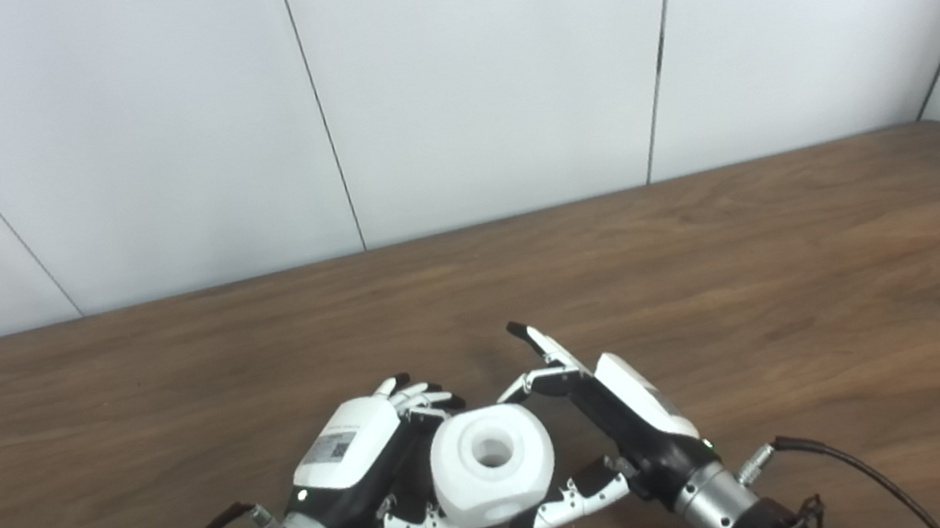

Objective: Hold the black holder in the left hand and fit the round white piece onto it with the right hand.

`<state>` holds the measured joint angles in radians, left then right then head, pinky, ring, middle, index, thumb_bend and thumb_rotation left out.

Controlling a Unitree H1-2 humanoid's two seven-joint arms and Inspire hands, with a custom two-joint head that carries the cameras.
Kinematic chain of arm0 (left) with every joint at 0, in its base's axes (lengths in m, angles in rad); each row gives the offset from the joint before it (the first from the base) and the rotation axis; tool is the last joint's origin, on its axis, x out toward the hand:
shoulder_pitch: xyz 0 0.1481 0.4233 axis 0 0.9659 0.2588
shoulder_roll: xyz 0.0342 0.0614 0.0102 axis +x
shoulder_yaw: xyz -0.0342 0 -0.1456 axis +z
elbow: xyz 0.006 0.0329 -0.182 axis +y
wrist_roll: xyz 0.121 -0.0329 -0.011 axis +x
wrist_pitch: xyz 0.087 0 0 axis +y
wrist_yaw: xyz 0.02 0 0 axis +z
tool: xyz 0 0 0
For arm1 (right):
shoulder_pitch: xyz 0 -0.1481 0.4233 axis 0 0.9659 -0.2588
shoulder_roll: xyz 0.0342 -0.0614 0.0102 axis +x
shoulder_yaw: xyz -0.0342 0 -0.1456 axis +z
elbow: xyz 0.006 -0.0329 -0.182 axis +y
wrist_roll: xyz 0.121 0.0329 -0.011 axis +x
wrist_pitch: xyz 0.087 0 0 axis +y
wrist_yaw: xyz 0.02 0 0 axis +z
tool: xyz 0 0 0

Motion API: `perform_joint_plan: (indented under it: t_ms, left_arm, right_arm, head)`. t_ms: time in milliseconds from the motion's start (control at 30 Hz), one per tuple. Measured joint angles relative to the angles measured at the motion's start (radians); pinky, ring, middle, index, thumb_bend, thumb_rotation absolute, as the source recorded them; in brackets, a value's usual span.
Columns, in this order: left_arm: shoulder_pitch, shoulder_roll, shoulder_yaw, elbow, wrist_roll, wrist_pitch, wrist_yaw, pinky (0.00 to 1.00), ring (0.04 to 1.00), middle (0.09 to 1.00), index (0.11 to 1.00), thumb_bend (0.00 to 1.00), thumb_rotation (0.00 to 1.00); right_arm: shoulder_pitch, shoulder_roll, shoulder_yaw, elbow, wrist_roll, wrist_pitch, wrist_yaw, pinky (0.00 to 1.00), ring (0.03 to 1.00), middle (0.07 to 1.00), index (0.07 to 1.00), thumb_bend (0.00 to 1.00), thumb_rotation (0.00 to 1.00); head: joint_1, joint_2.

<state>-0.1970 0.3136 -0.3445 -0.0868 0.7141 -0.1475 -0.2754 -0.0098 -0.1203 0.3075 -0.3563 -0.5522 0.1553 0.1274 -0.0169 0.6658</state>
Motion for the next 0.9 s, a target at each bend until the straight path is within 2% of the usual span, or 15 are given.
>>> perform_joint_plan:
  t_ms: [400, 900]
  left_arm:
    - [0.001, -0.009, -0.005, 0.002, 0.004, -0.002, 0.009, 1.0, 0.897, 0.825, 0.48, 0.52, 0.05]
    - [0.001, -0.012, -0.014, 0.005, 0.02, -0.002, 0.03, 1.0, 0.891, 0.819, 0.481, 0.52, 0.05]
  right_arm:
    - [-0.003, 0.01, -0.044, -0.002, -0.018, 0.0, -0.011, 0.83, 1.0, 1.0, 0.481, 0.5, 0.13]
    - [-0.017, 0.015, -0.07, -0.017, -0.022, 0.001, -0.011, 0.8, 1.0, 0.994, 0.481, 0.5, 0.13]
  head:
    - [0.003, -0.021]
    - [0.014, -0.023]
